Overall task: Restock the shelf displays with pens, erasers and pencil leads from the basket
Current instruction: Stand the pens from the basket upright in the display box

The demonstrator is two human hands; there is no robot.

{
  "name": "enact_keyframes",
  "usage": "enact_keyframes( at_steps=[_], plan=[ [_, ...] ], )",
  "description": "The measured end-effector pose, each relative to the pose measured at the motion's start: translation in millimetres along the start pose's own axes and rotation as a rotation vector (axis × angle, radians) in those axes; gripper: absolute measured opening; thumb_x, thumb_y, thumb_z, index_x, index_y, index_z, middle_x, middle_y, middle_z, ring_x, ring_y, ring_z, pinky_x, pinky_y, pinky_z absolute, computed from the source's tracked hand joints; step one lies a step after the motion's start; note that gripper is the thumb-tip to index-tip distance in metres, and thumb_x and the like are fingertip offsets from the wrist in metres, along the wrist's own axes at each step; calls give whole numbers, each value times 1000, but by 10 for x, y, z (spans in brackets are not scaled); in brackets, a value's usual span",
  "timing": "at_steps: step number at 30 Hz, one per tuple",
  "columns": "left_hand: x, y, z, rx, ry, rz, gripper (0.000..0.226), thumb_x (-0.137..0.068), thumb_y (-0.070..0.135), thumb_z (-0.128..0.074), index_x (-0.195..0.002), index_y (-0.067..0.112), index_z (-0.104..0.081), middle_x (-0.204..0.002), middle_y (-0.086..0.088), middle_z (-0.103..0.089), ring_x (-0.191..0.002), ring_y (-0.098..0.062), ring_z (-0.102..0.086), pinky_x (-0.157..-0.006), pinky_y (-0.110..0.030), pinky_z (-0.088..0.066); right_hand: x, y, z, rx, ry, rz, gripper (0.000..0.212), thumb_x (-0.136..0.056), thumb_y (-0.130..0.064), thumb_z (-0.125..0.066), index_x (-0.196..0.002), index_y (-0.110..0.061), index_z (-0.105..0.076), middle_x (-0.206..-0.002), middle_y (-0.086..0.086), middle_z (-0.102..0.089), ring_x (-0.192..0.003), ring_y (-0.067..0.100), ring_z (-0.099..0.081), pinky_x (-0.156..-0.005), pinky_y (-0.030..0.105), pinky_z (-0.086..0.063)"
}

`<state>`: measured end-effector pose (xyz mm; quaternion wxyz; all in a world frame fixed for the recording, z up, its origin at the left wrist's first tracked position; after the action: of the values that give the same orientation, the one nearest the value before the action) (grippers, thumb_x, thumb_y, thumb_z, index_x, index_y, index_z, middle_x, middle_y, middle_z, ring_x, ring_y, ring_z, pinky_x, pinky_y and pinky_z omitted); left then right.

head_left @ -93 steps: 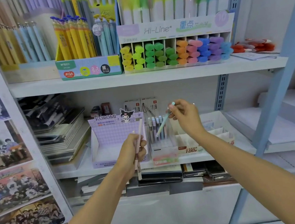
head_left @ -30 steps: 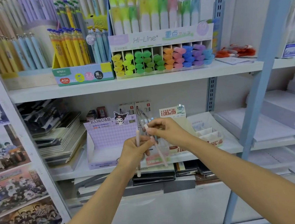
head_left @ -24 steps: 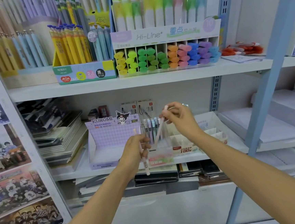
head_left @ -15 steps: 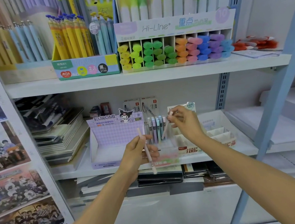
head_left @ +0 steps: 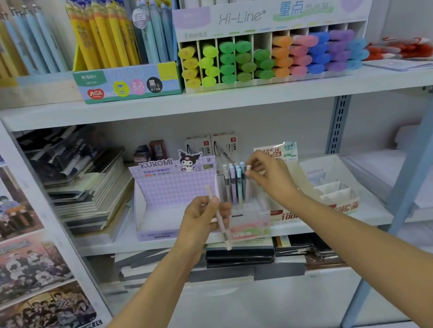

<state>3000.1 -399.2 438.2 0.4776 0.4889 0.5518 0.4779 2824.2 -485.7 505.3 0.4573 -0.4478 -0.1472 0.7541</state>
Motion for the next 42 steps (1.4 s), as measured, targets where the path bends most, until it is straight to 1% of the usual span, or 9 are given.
enact_keyframes(
  at_steps=[4, 9, 17, 22, 26, 30, 33, 36, 42],
  plan=[
    [-3, 77, 132, -117, 76, -81, 20, -93, 30, -62, -91, 12, -68, -73, 3, -54, -71, -10, -49, -76, -26, -48, 8, 3, -40, 122, 56, 38, 14, -82, -10, -74, -94, -8, -67, -94, -2, -51, -86, 11, -47, -76, 24, -41],
    [40, 159, 234, 66, 146, -107, 11, -92, 18, -64, -89, 8, -68, -73, -6, -63, -67, -18, -60, -69, -25, -55, 68, -19, 28, 94, 26, -5, 22, -88, -20, -68, -110, -17, -68, -101, -3, -51, -88, 11, -50, -80, 21, -43],
    [209, 175, 186, 409, 229, -31, 10, -92, 4, -61, -97, -4, -62, -89, -20, -68, -81, -26, -72, -74, -25, -59, 665, -94, -12, -546, -246, -251, 27, -90, -24, -64, -115, -15, -60, -81, 2, -69, -71, 14, -64, -66, 28, -54],
    [294, 162, -45, 421, 146, 21, 13, -89, 2, -64, -97, -7, -65, -84, -17, -72, -79, -24, -73, -70, -23, -58, 745, -70, 128, -870, -70, -396, 19, -87, -1, -63, -105, -2, -65, -94, 17, -69, -81, 21, -64, -72, 25, -54],
    [329, 169, -131, 218, 127, 14, 17, -84, 0, -69, -100, -7, -67, -82, -17, -74, -74, -24, -73, -76, -33, -61, 703, -118, 244, -1013, -5, -391, 16, -90, 2, -59, -104, -2, -64, -99, 18, -71, -86, 24, -69, -79, 30, -59],
    [323, 318, -128, -269, 206, -166, 11, -87, 8, -70, -98, 11, -70, -93, -6, -73, -86, -23, -69, -81, -33, -58, 617, -91, 387, -842, 56, -367, 16, -91, -3, -60, -107, -3, -60, -93, 15, -74, -81, 24, -72, -71, 28, -60],
    [357, 412, -289, -758, 143, -425, 34, -92, 14, -62, -125, 19, -58, -125, 8, -57, -114, -11, -53, -99, -23, -40, 514, 28, 664, -671, 245, -308, 11, -92, -6, -61, -103, -6, -60, -91, 14, -72, -80, 22, -72, -70, 28, -60],
    [380, 239, -482, -1086, -26, -565, 46, -95, 17, -57, -140, 17, -50, -151, 2, -38, -143, -16, -27, -114, -19, -12, 408, 60, 772, -490, 294, -199, 6, -92, -8, -62, -96, -11, -60, -89, 10, -72, -79, 15, -71, -73, 28, -59],
    [401, 3, -507, -1258, -124, -657, 54, -97, 13, -52, -149, 20, -37, -158, -1, -26, -149, -19, -14, -118, -23, -4, 308, 27, 501, -159, 182, -61, 7, -93, -12, -62, -99, -16, -62, -92, -2, -71, -86, 6, -69, -81, 30, -58]
  ],
)
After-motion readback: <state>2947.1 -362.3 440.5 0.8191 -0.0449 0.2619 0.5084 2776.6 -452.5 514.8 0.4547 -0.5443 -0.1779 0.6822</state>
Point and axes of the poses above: each hand's wrist, its own x-axis away from the middle knuckle, its own z-axis out of the back of the hand, y = z × x, the point moved 9 cm from there along -x, towards the middle knuckle
